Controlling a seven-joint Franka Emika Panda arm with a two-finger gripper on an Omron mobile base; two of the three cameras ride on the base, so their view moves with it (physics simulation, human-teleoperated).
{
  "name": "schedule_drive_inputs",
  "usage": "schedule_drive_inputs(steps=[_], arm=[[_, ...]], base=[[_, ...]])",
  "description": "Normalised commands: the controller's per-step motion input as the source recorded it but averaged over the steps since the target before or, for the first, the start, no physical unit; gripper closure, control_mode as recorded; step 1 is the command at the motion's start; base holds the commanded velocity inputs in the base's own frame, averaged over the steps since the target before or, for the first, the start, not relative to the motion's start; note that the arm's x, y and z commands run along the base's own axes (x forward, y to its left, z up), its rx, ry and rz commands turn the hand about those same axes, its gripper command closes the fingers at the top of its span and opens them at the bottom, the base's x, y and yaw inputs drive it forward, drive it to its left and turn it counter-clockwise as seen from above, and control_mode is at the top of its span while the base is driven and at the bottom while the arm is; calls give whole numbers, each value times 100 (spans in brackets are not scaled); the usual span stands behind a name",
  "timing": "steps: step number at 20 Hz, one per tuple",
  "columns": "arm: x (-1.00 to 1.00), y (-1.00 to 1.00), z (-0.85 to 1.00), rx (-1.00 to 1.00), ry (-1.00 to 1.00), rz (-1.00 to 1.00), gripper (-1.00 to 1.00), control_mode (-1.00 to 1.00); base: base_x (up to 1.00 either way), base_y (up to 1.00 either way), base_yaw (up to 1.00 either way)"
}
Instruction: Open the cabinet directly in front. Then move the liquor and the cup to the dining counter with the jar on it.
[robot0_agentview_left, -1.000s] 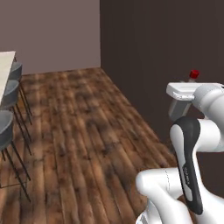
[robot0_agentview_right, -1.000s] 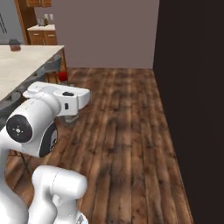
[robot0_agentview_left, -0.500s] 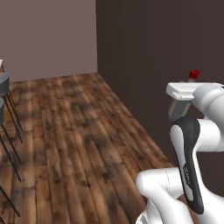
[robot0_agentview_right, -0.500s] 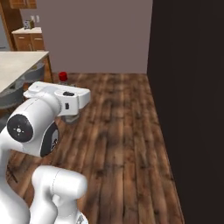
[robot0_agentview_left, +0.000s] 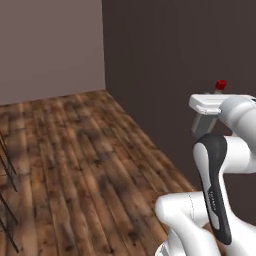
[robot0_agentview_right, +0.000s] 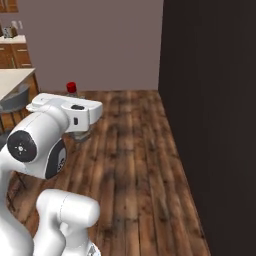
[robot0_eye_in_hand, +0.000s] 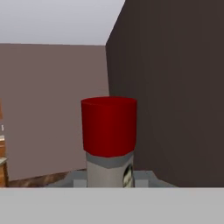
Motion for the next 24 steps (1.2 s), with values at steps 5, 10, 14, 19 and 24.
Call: schedule_drive_inputs(steps=[5,10,14,19,24], arm=[[0,0,0,0,0,0,100,100],[0,0,0,0,0,0,100,100],[0,0,0,0,0,0,100,100],[0,0,0,0,0,0,100,100],[0,0,0,0,0,0,100,100]], base=[[100,54,-14],[100,59,-6],[100,49,-1],[100,17,1],[100,1,7]])
